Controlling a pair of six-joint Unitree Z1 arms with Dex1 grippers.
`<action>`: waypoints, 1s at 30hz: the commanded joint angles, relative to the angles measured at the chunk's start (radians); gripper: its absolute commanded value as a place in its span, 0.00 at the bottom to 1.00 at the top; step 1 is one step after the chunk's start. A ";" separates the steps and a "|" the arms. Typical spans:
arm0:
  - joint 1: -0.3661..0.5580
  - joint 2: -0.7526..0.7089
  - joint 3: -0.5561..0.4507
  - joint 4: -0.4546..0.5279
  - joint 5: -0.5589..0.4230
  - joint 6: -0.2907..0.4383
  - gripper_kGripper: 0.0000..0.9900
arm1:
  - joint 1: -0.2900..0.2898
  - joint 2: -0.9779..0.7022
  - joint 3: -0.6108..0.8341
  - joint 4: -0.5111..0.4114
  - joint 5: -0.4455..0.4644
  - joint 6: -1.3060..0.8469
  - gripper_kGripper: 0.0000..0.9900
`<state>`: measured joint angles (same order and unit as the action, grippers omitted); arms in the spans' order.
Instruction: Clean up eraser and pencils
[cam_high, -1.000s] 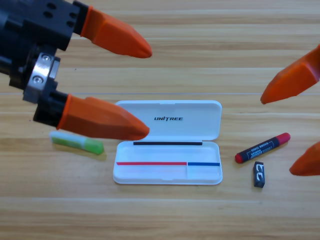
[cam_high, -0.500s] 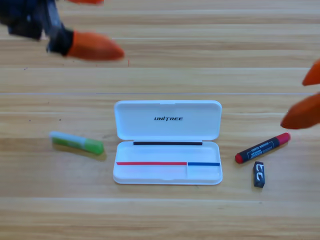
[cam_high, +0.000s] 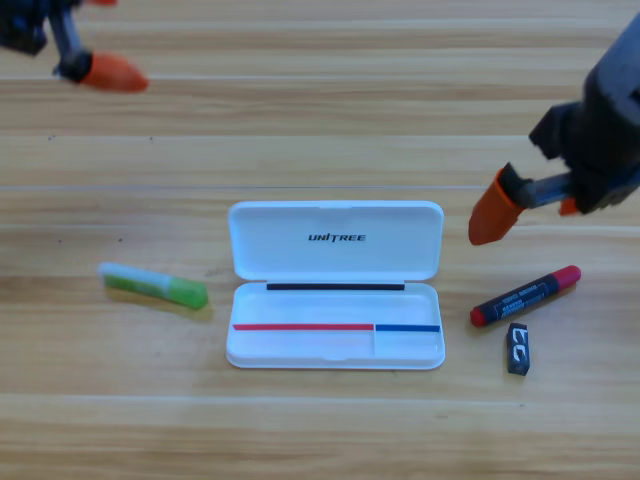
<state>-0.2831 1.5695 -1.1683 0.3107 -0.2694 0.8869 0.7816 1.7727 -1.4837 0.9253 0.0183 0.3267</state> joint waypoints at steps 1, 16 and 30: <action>0.074 0.156 0.035 0.047 -0.047 0.254 0.90 | -0.018 0.136 0.056 0.012 -0.096 0.157 0.99; 0.144 0.248 0.161 0.094 -0.131 0.728 0.90 | 0.001 0.249 0.106 0.010 -0.064 0.408 0.99; 0.062 0.360 -0.140 0.490 0.085 0.811 0.90 | 0.011 0.324 0.129 -0.026 -0.009 0.448 0.93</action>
<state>-0.1480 1.8576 -1.1816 0.6741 -0.2508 1.7500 0.7816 2.0165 -1.3890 0.9236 0.0042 0.7650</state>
